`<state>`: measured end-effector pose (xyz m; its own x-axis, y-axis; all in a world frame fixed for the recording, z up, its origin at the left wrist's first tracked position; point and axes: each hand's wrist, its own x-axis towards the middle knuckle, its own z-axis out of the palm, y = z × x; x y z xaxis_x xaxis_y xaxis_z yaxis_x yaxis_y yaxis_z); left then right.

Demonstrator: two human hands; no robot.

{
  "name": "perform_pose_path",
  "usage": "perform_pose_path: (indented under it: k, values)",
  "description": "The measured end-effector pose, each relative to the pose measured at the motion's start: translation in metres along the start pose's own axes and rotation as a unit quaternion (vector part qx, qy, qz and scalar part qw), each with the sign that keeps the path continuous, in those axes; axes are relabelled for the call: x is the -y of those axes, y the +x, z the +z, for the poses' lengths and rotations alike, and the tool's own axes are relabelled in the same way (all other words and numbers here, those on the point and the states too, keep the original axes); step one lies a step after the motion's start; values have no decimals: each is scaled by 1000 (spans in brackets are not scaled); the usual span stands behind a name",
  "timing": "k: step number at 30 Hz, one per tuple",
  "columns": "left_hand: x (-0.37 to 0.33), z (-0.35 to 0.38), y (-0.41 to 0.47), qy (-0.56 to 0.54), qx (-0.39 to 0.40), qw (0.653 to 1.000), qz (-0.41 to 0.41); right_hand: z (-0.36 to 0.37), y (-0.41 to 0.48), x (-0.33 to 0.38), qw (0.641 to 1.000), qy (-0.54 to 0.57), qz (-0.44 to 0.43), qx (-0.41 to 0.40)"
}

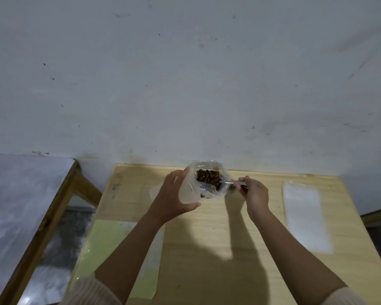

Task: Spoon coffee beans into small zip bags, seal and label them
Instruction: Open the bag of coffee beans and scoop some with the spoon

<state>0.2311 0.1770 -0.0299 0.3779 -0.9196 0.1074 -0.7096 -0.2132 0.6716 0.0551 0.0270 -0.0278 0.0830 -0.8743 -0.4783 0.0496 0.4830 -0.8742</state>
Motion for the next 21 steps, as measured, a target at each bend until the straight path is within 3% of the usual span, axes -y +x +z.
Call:
perform_pose_path:
  k: [7, 13, 17, 21]
  values:
    - [-10, 9, 9, 22, 42, 999, 18, -20, -23, 41, 995, 65, -31, 71]
    - [-19, 17, 9, 25, 38, 997, 61, -25, -35, 42, 986, 7, -65, 152]
    - [-17, 22, 10, 33, 34, 995, 84, -29, -36, 41, 986, -5, -93, 135]
    - [-12, 21, 10, 28, 34, 997, 66, -37, -31, 39, 992, 50, -78, 82]
